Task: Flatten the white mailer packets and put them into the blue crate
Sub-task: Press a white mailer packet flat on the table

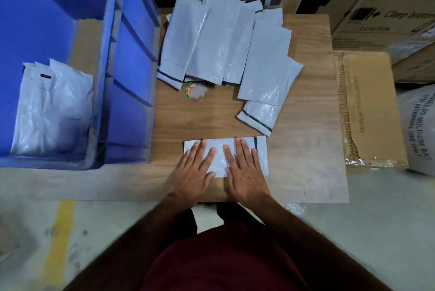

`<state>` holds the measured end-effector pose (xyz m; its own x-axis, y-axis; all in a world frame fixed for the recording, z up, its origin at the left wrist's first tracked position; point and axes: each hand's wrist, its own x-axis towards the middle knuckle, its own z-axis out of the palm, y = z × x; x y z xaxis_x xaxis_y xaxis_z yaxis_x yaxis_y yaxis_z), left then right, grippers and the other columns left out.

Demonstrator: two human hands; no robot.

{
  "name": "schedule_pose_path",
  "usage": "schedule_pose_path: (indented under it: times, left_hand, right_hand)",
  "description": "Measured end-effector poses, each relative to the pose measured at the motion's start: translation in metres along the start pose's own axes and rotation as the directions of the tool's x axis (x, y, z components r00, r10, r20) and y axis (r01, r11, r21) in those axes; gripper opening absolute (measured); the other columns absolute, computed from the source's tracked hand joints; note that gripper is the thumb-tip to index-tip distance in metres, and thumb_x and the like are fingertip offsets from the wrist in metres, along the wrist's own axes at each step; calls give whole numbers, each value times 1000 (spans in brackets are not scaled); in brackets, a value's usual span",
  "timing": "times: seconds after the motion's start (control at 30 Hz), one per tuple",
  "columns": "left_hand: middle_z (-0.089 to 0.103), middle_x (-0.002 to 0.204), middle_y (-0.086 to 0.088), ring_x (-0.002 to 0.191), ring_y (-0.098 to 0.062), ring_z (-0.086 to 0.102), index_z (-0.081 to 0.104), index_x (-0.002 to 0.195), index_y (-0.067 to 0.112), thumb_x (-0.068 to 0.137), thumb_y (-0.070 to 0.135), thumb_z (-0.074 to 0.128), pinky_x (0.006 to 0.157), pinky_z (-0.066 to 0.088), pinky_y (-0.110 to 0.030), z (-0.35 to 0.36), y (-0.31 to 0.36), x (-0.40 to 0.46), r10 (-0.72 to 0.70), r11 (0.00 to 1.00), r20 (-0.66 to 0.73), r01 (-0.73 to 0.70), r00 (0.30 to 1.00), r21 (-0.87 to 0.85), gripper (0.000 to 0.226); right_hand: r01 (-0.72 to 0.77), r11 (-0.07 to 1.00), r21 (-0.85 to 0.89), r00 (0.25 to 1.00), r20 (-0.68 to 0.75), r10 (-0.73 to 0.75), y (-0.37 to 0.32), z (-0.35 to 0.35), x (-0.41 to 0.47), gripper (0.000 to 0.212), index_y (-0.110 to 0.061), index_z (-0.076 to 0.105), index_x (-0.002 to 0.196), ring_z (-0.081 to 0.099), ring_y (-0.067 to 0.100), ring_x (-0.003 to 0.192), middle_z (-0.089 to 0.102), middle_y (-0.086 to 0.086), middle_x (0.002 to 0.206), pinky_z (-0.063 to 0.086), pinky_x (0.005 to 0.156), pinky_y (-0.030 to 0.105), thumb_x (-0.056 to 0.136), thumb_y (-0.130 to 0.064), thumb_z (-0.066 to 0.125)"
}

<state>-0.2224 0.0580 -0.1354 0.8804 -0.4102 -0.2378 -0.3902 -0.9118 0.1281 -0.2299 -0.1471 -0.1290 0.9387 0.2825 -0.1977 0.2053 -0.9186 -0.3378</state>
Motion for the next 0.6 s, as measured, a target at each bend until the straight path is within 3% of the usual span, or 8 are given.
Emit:
schedule_pose_path:
  times: [0.2,0.33,0.47,0.6]
  left_hand:
    - [9,169,-18,156,-32,9,18,162,13,100,39,33,125,17,-50,-9,-6,4,-46,999,-41,47,998,20,69]
    - [11,168,-18,156,-34,10,21,161,9,100,35,35,123,21,-53,-9,23,18,109,994,-32,-110,993,-9,68]
    - [9,168,-18,156,-34,8,21,161,10,95,34,36,122,22,-54,-5,39,21,-1,999,-2,1,1000,-38,72]
    - [9,168,-19,156,-35,8,21,161,8,95,32,36,123,19,-55,-3,59,21,76,996,-46,-78,996,-41,71]
  right_hand:
    - [-44,994,98,999,-15,46,-3,-6,-1,64,-19,15,163,-4,28,158,3,15,170,4,127,49,104,-35,33]
    - [-78,995,64,995,-62,82,22,-10,-11,65,-16,19,162,2,28,158,7,16,169,14,126,51,102,-30,38]
    - [11,996,86,999,-49,-7,31,-7,-12,63,-16,17,163,-1,26,158,4,14,170,14,126,52,105,-32,33]
    - [-24,989,144,997,-69,34,43,-12,-20,67,-13,17,163,0,22,158,6,11,170,14,126,51,101,-27,40]
